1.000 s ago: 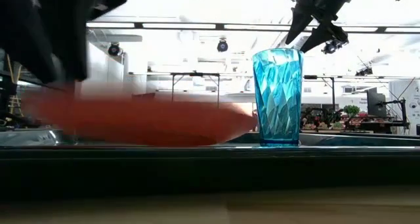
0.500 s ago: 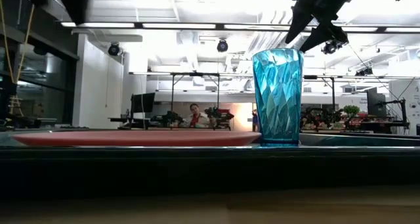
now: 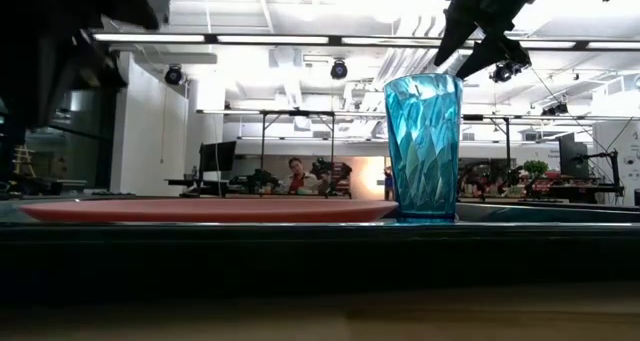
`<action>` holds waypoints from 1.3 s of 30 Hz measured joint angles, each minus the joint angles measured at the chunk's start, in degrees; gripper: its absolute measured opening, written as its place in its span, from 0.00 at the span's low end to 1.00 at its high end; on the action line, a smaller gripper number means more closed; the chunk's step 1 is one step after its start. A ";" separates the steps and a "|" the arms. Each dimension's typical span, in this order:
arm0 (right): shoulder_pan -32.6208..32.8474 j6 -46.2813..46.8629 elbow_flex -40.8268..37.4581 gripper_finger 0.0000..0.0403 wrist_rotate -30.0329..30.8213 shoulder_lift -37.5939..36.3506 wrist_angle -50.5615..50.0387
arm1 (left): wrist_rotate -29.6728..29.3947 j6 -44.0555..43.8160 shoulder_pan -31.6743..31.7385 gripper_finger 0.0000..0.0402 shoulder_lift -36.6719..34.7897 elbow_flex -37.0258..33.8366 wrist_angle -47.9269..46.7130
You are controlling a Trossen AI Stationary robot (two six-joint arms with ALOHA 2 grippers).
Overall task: Pick and place plate/cup/fork/spoon on tray
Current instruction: Put the pink plate to the center on the black tray
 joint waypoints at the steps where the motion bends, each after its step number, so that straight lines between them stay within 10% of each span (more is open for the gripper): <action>1: 0.00 0.00 0.00 0.58 0.00 0.00 -0.02 | -0.01 -0.21 0.77 0.02 0.22 -0.67 -0.23; 39: 0.02 0.04 0.00 0.58 2.62 0.02 3.33 | 4.15 9.35 10.84 0.00 10.56 -1.23 1.04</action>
